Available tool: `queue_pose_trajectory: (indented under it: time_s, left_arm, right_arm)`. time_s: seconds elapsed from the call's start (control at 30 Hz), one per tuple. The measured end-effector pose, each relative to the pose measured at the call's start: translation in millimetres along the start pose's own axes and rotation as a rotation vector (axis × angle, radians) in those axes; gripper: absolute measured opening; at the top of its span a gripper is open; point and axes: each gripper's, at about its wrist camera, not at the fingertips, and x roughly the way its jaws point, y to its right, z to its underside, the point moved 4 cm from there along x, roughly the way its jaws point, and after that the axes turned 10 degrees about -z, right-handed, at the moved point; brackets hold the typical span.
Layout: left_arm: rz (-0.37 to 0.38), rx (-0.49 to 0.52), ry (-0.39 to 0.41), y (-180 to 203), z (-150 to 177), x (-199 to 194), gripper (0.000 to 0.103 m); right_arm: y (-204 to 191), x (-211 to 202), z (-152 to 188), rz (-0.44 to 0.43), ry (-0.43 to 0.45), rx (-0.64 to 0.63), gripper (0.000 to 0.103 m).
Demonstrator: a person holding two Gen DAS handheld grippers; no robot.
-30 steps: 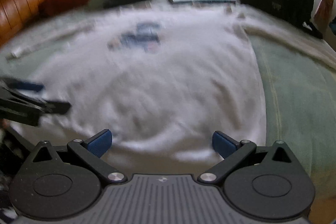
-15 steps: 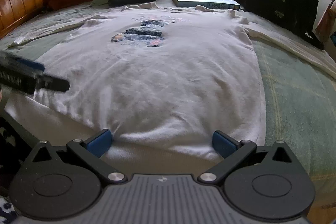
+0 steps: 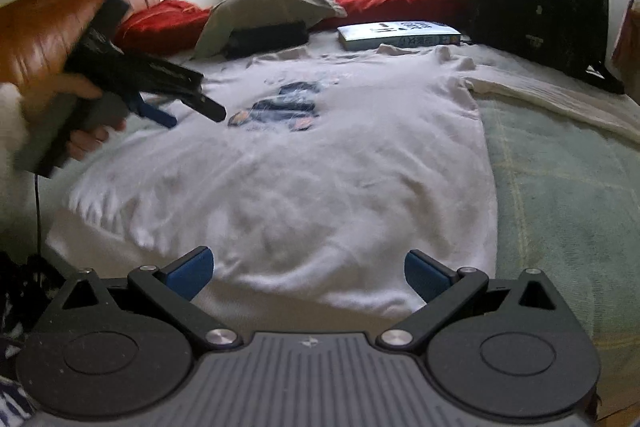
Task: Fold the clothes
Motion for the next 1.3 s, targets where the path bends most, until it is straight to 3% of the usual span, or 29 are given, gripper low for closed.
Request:
queue_pose_trajectory:
  time_s: [0.17, 0.23, 0.33, 0.47, 0.53, 0.6, 0.67, 0.83, 0.97, 1.03, 1.17, 1.3]
  left_arm:
    - [-0.014, -0.085, 0.008, -21.7, -19.6, 2.6, 0.102]
    - [-0.035, -0.074, 0.059, -20.9, -26.9, -7.3, 0.102]
    - [0.023, -0.067, 0.049, -16.6, -30.9, -1.3, 0.102]
    - [-0.004, -0.042, 0.035, -15.2, -26.9, 25.4, 0.102]
    - [-0.080, -0.079, 0.063, -21.6, -31.5, 26.8, 0.100]
    - [-0.064, -0.142, 0.057, -25.5, -35.8, 20.2, 0.100]
    - [-0.069, -0.141, 0.057, -23.5, -37.5, 8.7, 0.100]
    - [-0.027, 0.020, 0.104, -5.4, -17.0, -44.6, 0.101]
    - [0.025, 0.186, 0.128, 14.3, 24.2, -91.7, 0.102]
    - [0.011, 0.254, 0.133, 23.0, 45.9, -103.8, 0.102]
    - [-0.014, 0.223, 0.126, 24.9, 70.4, -99.6, 0.102]
    - [-0.038, 0.193, 0.118, 26.8, 94.9, -95.4, 0.102]
  right_arm:
    - [9.2, -3.3, -4.3, -0.026, 0.045, 0.038, 0.103]
    - [11.9, -4.5, -8.1, -0.051, 0.073, 0.057, 0.103]
    - [14.2, -1.2, -12.0, -0.101, 0.092, 0.089, 0.103]
    - [18.0, 4.2, -10.1, -0.101, 0.073, 0.106, 0.103]
    - [21.0, 5.0, -9.3, -0.089, 0.070, 0.114, 0.103]
    - [24.0, 4.7, -9.4, -0.085, 0.075, 0.129, 0.103]
    - [25.4, 4.3, -10.0, -0.088, 0.080, 0.143, 0.103]
    - [17.8, 4.8, -10.7, -0.075, 0.077, 0.097, 0.103]
    - [9.4, 7.4, -15.3, -0.088, 0.062, 0.059, 0.103]
    - [5.2, 10.3, -19.5, -0.117, 0.048, 0.050, 0.103]
    - [-3.1, 17.4, -20.2, -0.188, 0.012, 0.074, 0.103]
    - [0.9, 11.4, -7.1, -0.114, -0.023, 0.056, 0.103]
